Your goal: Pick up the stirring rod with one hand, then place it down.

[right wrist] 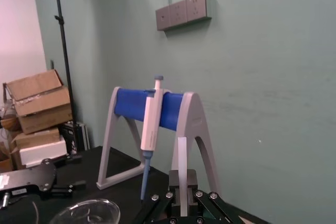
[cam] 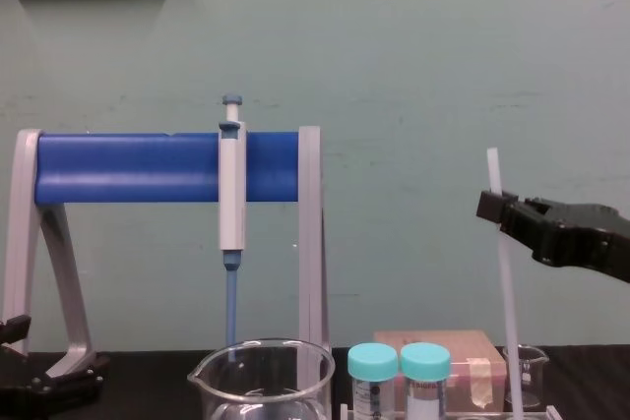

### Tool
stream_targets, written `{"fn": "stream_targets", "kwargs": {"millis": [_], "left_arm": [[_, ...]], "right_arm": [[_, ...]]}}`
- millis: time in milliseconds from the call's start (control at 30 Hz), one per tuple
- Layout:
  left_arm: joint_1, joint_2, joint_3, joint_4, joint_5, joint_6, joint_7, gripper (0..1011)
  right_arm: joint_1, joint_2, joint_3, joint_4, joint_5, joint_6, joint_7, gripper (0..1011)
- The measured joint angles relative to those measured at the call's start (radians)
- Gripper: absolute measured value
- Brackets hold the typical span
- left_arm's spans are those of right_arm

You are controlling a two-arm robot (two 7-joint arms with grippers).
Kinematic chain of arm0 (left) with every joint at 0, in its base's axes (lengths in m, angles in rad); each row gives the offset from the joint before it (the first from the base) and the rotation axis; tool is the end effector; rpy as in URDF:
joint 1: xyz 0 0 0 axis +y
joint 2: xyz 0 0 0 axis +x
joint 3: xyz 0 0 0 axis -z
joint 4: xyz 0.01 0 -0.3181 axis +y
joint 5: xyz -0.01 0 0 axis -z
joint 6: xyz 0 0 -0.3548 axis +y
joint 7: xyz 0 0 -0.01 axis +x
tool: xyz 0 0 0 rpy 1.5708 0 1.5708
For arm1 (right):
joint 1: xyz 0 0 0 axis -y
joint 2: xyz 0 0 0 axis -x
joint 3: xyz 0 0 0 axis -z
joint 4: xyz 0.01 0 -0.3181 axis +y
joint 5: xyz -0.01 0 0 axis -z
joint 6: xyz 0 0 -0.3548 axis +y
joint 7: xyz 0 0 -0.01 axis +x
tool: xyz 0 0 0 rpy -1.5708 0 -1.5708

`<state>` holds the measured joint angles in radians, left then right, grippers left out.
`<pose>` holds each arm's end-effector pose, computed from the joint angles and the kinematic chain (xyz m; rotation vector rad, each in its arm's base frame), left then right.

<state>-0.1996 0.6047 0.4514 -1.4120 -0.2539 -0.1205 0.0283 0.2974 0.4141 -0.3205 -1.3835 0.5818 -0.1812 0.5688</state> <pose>0.4062 0.0865 -0.3337 0.3044 -0.2851 1.2480 0.4523 -0.0538 -0.2872 0.1905 -0.0832 -0.7994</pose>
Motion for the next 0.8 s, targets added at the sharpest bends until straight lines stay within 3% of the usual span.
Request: {"fn": "stream_targets", "kwargs": {"millis": [800], "left_arm": [[0.0, 0.0, 0.0, 0.0, 0.0, 0.0, 0.0, 1000]], "right_arm": [[-0.001, -0.01, -0.007, 0.038, -0.009, 0.044, -0.013, 75]]}}
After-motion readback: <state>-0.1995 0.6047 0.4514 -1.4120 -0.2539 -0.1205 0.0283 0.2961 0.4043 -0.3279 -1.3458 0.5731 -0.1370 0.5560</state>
